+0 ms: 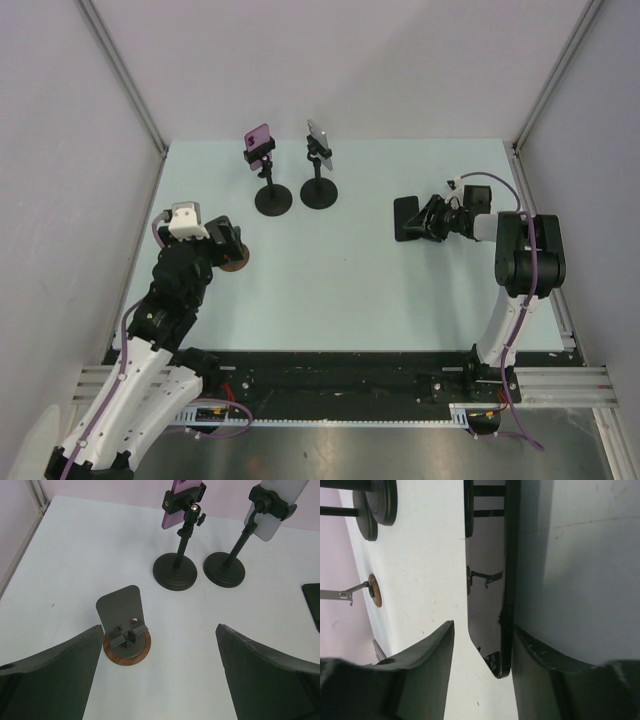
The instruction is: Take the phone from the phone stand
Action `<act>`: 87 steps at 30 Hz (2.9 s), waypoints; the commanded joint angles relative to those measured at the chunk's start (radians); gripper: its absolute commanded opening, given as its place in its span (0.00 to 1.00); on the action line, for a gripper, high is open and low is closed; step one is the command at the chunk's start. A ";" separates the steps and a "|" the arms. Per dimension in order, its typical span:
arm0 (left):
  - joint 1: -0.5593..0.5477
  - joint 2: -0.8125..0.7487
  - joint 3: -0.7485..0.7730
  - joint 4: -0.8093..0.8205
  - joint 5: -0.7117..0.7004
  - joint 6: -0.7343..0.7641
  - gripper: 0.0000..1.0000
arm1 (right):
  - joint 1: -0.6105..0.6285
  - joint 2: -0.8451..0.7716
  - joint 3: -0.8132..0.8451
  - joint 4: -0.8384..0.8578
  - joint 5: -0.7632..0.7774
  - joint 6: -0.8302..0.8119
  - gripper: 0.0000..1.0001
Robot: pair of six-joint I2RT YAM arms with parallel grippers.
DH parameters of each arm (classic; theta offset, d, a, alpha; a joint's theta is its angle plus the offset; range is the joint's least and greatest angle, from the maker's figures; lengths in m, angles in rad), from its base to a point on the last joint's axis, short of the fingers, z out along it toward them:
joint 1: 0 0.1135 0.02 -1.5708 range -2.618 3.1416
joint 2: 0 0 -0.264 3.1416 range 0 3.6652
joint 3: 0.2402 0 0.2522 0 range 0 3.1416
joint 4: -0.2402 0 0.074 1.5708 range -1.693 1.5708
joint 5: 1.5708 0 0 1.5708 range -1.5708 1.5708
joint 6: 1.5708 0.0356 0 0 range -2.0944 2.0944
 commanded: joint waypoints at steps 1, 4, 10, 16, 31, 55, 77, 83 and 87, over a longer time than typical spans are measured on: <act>0.009 -0.002 -0.010 0.037 0.017 -0.022 1.00 | -0.028 0.009 0.022 -0.051 0.046 -0.058 0.55; 0.009 -0.002 -0.011 0.040 0.027 -0.025 1.00 | -0.048 -0.003 0.022 -0.082 0.076 -0.088 0.64; 0.007 -0.010 -0.014 0.042 0.034 -0.033 1.00 | -0.059 -0.057 0.024 -0.188 0.168 -0.145 0.86; 0.001 -0.010 -0.016 0.040 0.023 -0.036 1.00 | -0.045 -0.101 0.022 -0.249 0.229 -0.201 0.92; -0.004 -0.017 -0.022 0.040 0.006 -0.044 1.00 | 0.033 -0.068 0.022 -0.231 0.217 -0.161 0.92; 0.036 0.398 0.131 -0.112 -0.051 -0.306 1.00 | 0.390 -0.755 -0.018 -0.429 0.881 -0.224 1.00; 0.190 0.639 0.216 -0.083 -0.112 -0.300 1.00 | 0.450 -0.928 -0.166 -0.307 0.847 -0.254 1.00; 0.190 0.685 0.231 -0.027 -0.117 -0.303 1.00 | 0.450 -0.940 -0.180 -0.306 0.837 -0.263 1.00; 0.193 0.722 0.246 -0.010 -0.143 -0.303 1.00 | 0.452 -0.954 -0.186 -0.306 0.837 -0.273 1.00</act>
